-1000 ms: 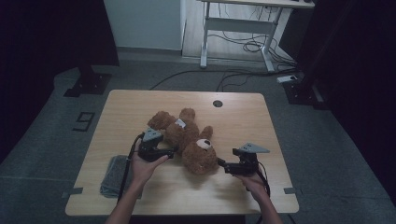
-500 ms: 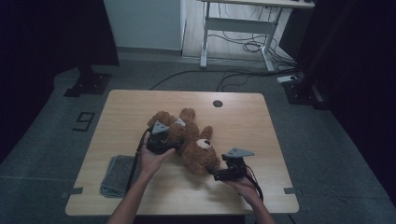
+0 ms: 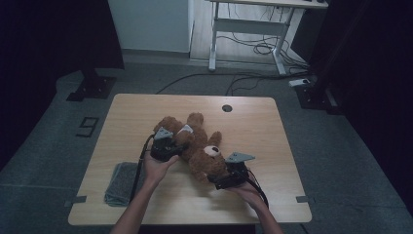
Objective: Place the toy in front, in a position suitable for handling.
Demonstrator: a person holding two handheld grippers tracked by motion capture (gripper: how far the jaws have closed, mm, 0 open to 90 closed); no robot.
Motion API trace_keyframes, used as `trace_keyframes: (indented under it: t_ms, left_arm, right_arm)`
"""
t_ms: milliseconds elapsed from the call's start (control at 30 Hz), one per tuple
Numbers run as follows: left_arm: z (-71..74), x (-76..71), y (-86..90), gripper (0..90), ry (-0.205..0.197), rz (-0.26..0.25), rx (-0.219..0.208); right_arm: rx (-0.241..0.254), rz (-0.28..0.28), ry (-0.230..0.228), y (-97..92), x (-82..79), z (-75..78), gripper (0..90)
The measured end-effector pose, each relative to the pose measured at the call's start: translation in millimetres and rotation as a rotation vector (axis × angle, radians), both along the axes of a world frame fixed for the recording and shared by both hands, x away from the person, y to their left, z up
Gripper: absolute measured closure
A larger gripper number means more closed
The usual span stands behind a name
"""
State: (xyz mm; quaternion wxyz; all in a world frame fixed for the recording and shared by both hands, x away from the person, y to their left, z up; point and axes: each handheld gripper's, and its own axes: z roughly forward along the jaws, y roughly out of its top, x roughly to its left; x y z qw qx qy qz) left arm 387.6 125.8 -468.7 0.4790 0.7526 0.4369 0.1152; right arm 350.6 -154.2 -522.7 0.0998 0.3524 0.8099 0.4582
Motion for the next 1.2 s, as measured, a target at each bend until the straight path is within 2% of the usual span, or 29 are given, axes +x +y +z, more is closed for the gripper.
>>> trace_keyframes:
  t_ms: [33, 67, 200, 433, 500, 533, 567, 667, 800, 1033, 1200]
  left_arm:
    - [-0.2, 0.2, -0.1, 66.0, 0.003, -0.003, -0.005]
    - [-0.4, 0.0, -0.9, 66.1, 0.006, -0.009, -0.006]
    - [-1.5, -1.1, -3.9, 66.1, 0.009, -0.021, -0.003]
    - [-3.0, -3.0, -7.9, 66.3, 0.015, -0.033, 0.001]
    - [-3.5, -2.7, -7.0, 66.3, 0.020, -0.029, -0.005]
    - [-3.5, -2.7, -6.8, 66.4, 0.020, -0.028, -0.006]
    - [-3.6, -2.6, -6.5, 66.4, 0.020, -0.026, -0.008]
    - [-2.8, -3.4, -7.1, 66.7, 0.018, -0.018, -0.010]
    - [1.7, -5.0, -7.8, 68.1, -0.003, -0.009, 0.009]
    - [14.3, -4.6, -9.8, 70.2, -0.015, -0.008, 0.029]
    - [24.9, -6.4, -14.8, 70.4, -0.030, -0.023, 0.039]
  right_arm:
    - [0.000, 0.000, 0.000, 0.0, 0.0, 0.0, 0.0]
    - [0.022, 0.019, 0.020, -0.6, 6.3, -4.2, 0.0]
    - [0.024, 0.045, 0.026, 0.1, 7.8, -6.4, 0.0]
    - [0.038, 0.082, 0.079, 5.6, 14.4, -17.0, 0.0]
    - [0.037, 0.086, 0.093, 6.5, 15.3, -19.8, 4.9]
    - [0.053, 0.086, 0.094, 6.1, 14.6, -21.4, 14.7]
    - [0.053, 0.086, 0.094, 6.1, 14.6, -21.4, 14.7]
    - [0.061, 0.088, 0.072, 6.0, 12.8, -20.1, 28.4]
    - [0.067, 0.097, 0.036, 7.3, 9.1, -17.5, 40.6]
    - [0.098, 0.100, 0.000, 8.1, 2.7, -10.3, 47.9]
    - [0.120, 0.087, -0.043, 2.7, -6.8, 3.6, 49.0]
